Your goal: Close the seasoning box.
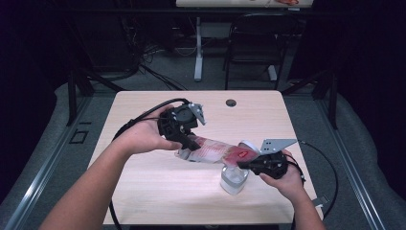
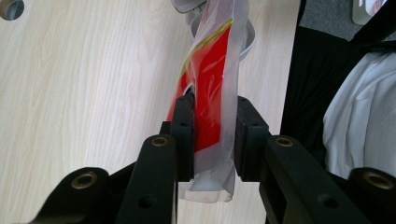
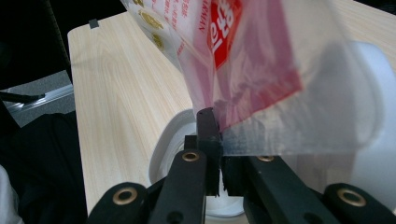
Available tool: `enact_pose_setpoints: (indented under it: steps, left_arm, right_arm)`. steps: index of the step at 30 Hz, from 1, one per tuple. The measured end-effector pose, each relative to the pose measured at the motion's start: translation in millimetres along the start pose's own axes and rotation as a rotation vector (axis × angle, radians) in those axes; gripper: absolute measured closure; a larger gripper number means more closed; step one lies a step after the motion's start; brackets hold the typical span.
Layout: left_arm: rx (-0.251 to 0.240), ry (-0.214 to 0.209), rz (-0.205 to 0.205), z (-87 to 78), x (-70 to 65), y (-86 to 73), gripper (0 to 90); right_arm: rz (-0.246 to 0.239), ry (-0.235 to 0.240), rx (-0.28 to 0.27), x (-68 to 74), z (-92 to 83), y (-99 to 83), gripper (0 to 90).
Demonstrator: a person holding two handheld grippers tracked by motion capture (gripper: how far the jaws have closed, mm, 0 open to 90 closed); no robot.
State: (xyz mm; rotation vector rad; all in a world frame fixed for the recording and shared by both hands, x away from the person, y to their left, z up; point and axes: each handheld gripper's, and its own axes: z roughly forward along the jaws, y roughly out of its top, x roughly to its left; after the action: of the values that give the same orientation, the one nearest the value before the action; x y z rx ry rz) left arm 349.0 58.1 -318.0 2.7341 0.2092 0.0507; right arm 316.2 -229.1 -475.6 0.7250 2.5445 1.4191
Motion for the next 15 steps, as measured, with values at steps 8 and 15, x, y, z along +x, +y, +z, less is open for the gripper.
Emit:
enact_pose_setpoints:
  steps: [8, 15]
  left_arm:
    - [0.010, 0.002, 0.008, -0.4, -0.2, 2.7, 73.7]
    - [0.013, 0.005, 0.011, -0.4, -1.3, 4.8, 73.7]
  right_arm:
    - [0.000, -0.001, 0.000, -0.1, 0.3, -0.3, 88.3]
    - [-0.002, -0.004, 0.003, -0.4, 0.2, -0.4, 88.1]
